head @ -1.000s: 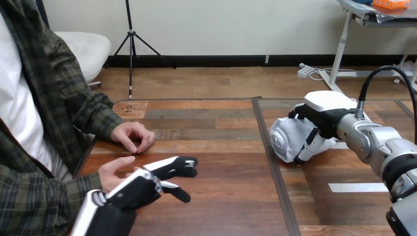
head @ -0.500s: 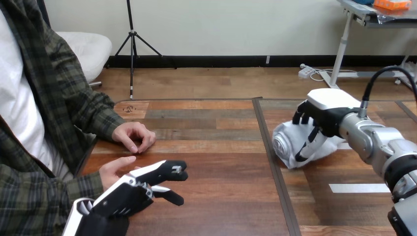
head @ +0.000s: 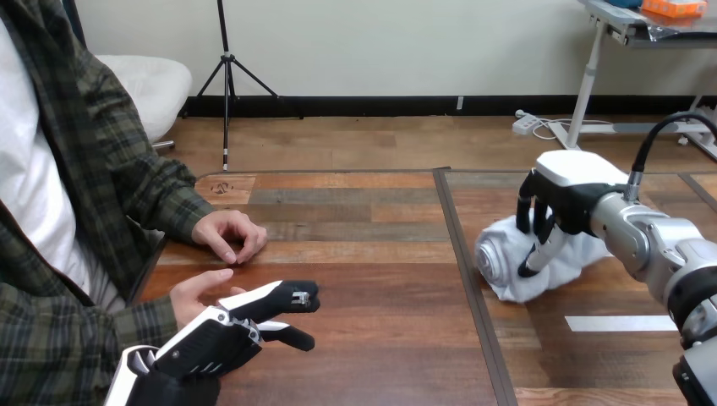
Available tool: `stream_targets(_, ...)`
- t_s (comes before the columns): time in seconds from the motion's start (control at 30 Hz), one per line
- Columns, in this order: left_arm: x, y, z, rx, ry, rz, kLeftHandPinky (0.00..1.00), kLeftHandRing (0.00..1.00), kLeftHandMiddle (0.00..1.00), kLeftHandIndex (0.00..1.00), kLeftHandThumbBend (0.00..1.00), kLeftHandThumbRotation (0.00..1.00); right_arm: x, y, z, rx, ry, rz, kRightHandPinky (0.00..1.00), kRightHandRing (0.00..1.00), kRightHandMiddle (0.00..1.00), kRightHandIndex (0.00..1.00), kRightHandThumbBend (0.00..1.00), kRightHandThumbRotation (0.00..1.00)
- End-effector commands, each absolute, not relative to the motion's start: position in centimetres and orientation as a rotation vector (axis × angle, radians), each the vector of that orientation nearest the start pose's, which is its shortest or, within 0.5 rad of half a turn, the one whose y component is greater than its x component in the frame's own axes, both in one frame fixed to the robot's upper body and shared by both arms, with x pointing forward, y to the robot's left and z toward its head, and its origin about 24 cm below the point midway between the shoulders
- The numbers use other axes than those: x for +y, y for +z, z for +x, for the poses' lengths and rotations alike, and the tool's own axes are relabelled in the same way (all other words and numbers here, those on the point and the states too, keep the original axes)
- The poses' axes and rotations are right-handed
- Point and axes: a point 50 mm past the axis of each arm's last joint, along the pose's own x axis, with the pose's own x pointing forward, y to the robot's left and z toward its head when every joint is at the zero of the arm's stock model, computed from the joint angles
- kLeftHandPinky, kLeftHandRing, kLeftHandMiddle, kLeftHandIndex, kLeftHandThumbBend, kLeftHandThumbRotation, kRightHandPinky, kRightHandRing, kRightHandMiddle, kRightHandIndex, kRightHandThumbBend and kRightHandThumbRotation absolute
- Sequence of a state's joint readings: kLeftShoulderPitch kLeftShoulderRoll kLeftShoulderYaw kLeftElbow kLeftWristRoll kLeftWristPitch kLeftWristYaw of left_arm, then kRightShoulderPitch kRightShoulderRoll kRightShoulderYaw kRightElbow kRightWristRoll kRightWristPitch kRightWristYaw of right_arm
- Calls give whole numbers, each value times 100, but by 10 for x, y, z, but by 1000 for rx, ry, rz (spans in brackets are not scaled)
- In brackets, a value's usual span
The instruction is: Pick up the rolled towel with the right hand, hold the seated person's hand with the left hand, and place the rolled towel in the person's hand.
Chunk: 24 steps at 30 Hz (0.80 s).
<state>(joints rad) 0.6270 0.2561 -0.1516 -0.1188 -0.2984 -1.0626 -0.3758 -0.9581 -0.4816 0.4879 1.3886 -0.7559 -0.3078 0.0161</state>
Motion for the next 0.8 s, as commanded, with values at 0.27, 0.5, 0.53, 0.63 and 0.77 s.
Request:
stream_targets(0.27, 170, 70, 106, -677, -327, 14, 60, 74, 77, 74, 100, 47, -225, 31, 356, 306, 509, -1349, 29, 30, 33, 32, 81, 1)
stream_targets(0.5, 168, 70, 109, -692, -338, 11, 61, 74, 77, 73, 100, 47, -221, 27, 353, 290, 543, -1296, 23, 26, 29, 29, 76, 5)
stream_targets(0.53, 168, 70, 109, -689, -337, 9, 61, 74, 77, 73, 100, 47, -220, 27, 352, 286, 550, -1289, 22, 25, 29, 29, 76, 5)
stream_targets(0.63, 167, 70, 110, -687, -329, 18, 61, 74, 77, 72, 100, 46, -218, 26, 350, 268, 569, -1254, 22, 25, 29, 29, 74, 4)
stream_targets(0.77, 166, 70, 111, -679, -317, 12, 58, 73, 76, 71, 100, 47, -217, 25, 348, 259, 593, -1216, 22, 25, 29, 30, 73, 1)
